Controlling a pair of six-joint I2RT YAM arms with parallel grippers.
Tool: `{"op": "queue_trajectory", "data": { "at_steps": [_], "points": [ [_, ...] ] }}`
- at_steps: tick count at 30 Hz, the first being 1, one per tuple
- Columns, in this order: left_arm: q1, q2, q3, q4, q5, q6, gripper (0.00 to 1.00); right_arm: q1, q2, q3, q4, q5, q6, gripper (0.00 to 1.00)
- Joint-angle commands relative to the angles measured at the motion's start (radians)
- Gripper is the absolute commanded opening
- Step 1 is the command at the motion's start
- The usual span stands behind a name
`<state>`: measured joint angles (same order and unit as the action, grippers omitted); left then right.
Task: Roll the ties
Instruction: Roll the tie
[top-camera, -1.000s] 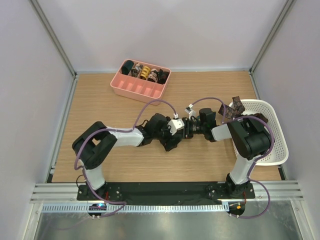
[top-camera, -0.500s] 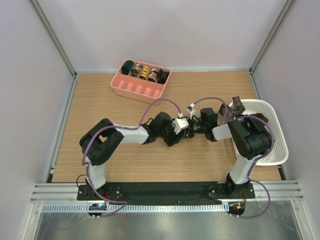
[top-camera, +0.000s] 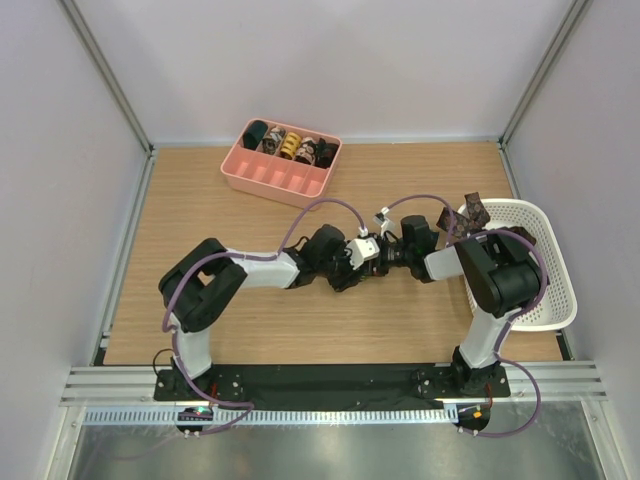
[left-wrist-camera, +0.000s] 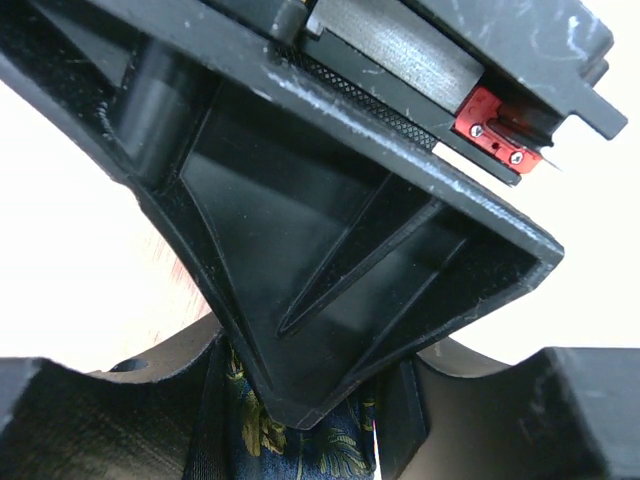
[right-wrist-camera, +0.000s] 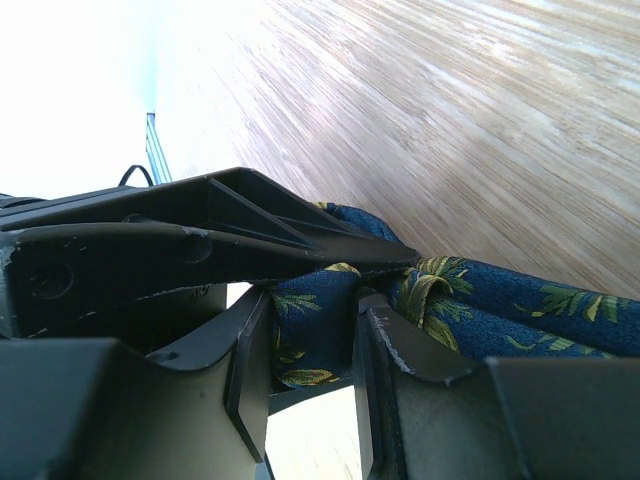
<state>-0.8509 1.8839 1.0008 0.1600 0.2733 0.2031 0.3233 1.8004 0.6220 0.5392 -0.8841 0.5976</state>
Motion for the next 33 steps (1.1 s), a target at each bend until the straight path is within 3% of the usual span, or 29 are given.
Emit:
{"op": "queue_trajectory", "data": {
  "at_steps": [1, 5, 6, 7, 8, 10, 12, 21, 24, 28, 33],
  "points": [
    [0.006, -0.022, -0.005, -0.103, -0.068, -0.062, 0.30, 0.007, 0.031, -0.005, -0.047, 0.059, -0.047, 0.04],
    [0.004, -0.020, -0.013, -0.103, -0.080, -0.114, 0.27, 0.006, 0.033, 0.004, -0.067, 0.074, -0.053, 0.05],
    [0.004, -0.023, -0.019, -0.087, -0.082, -0.123, 0.34, 0.007, 0.037, 0.007, -0.077, 0.074, -0.056, 0.04],
    [0.004, -0.034, -0.031, -0.064, -0.086, -0.136, 0.57, 0.007, 0.042, 0.010, -0.079, 0.074, -0.056, 0.03],
    [0.003, -0.046, -0.048, -0.036, -0.083, -0.133, 0.63, 0.007, 0.046, 0.010, -0.074, 0.068, -0.053, 0.03],
    [0.004, -0.083, -0.099, 0.047, -0.075, -0.130, 0.70, 0.007, 0.054, 0.013, -0.070, 0.066, -0.055, 0.03],
    [0.004, -0.101, -0.114, 0.068, -0.074, -0.119, 0.70, 0.007, 0.054, 0.012, -0.070, 0.063, -0.055, 0.02],
    [0.007, -0.052, -0.074, 0.004, -0.072, -0.059, 0.54, 0.008, 0.050, 0.010, -0.073, 0.062, -0.056, 0.02],
    [0.009, -0.031, -0.060, -0.017, -0.071, -0.050, 0.37, 0.007, 0.048, 0.010, -0.071, 0.060, -0.055, 0.02],
    [0.007, -0.045, -0.076, -0.016, -0.071, -0.050, 0.26, 0.006, 0.054, 0.019, -0.071, 0.059, -0.048, 0.04],
    [0.004, -0.049, -0.074, -0.063, -0.154, -0.085, 0.24, 0.007, 0.015, 0.051, -0.128, 0.080, -0.041, 0.29]
  ]
}}
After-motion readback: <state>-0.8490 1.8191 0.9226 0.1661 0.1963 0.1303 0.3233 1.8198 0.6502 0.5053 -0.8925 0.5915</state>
